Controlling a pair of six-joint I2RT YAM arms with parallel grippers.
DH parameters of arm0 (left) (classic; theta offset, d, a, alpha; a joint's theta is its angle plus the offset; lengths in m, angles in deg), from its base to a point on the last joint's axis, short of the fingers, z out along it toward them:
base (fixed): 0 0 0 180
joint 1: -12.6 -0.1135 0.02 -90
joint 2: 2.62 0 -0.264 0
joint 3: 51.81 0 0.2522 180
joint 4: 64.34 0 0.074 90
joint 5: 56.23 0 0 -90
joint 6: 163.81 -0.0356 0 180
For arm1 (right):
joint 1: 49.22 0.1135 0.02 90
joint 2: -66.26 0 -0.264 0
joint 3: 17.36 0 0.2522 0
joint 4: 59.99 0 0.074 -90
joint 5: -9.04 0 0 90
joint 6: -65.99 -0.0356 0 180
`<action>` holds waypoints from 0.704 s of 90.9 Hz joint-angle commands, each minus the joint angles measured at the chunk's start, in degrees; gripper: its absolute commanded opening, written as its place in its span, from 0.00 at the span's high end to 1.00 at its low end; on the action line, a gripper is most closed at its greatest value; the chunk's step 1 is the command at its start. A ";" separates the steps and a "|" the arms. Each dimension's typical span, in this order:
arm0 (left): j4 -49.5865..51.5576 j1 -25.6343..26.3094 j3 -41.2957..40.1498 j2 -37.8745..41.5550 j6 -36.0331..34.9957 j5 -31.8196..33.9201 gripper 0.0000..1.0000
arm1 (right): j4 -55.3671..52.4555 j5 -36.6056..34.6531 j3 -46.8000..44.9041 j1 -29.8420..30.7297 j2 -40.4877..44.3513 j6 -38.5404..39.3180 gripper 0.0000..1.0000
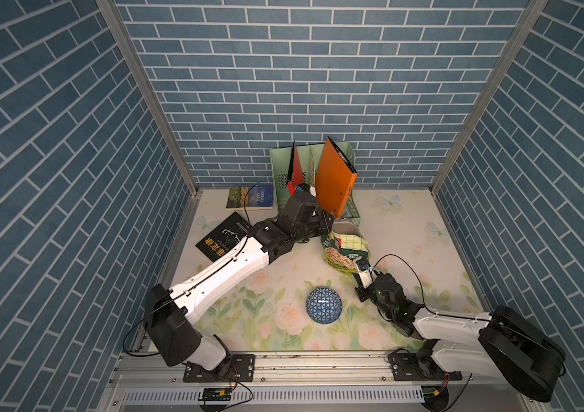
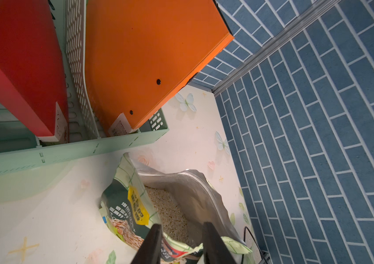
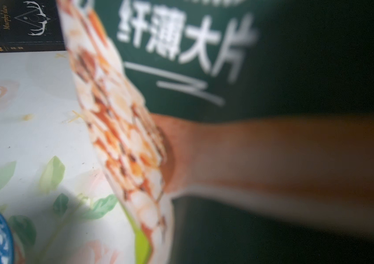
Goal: Pour the oats into the breakfast bowl
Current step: Pick up the oats bag from the center of the board.
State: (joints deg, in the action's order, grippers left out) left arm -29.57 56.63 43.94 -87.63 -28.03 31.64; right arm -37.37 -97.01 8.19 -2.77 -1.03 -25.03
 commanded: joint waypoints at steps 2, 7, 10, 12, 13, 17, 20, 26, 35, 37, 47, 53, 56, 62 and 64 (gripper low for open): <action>0.52 -0.79 -2.41 3.32 -2.07 3.60 0.61 | -2.60 -3.99 5.45 0.26 5.27 1.26 1.00; 0.77 -1.07 -3.95 5.08 -2.25 5.08 0.59 | -5.58 -3.57 7.02 0.19 6.49 1.93 1.00; 0.67 -1.21 -5.14 6.17 -2.40 5.67 0.58 | -7.28 -3.33 8.13 0.21 7.03 2.32 1.00; 0.58 -1.33 -6.03 7.01 -2.59 5.90 0.57 | -8.30 -3.25 8.81 0.21 7.27 2.51 1.00; 0.55 -1.37 -6.44 7.38 -2.70 6.03 0.56 | -8.76 -3.18 9.19 0.26 7.44 2.64 1.00; 0.83 -1.47 -8.16 8.90 -3.06 6.62 0.54 | -10.67 -2.78 10.60 0.31 7.93 3.23 1.00; 1.51 -1.44 -9.42 9.91 -3.27 7.30 0.53 | -12.04 -2.71 11.66 0.35 8.25 3.70 1.00; 3.19 -1.42 -12.32 11.93 -3.57 8.58 0.51 | -14.12 -1.58 13.13 0.51 9.34 5.68 1.00; 5.40 -1.47 -17.88 14.84 -3.27 9.19 0.51 | -16.35 -1.18 14.06 0.72 12.07 8.17 1.00; 5.50 -1.42 -19.32 15.50 -3.03 8.95 0.51 | -17.29 -1.42 14.40 0.74 12.70 8.61 1.00; 4.60 -1.44 -26.98 18.78 -2.21 6.61 0.47 | -23.94 -3.55 18.28 0.65 14.75 10.20 1.00; 3.14 -1.33 -31.13 20.28 -1.98 3.68 0.44 | -26.65 -3.83 20.52 0.79 15.22 11.01 1.00; 2.05 -1.20 -33.34 21.01 -1.84 1.92 0.43 | -27.89 -3.99 21.49 0.80 15.33 11.22 1.00; -0.05 -0.23 -37.32 22.08 -1.22 -0.50 0.42 | -30.44 -4.16 23.19 0.85 15.27 12.07 1.00; -0.50 0.21 -38.40 22.37 -0.82 -0.88 0.42 | -31.38 -4.38 23.85 0.83 15.33 12.15 1.00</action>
State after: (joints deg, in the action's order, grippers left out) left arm -27.69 55.64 10.00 -67.15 -29.71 35.44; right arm -70.96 -98.74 26.07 -2.24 11.63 -14.51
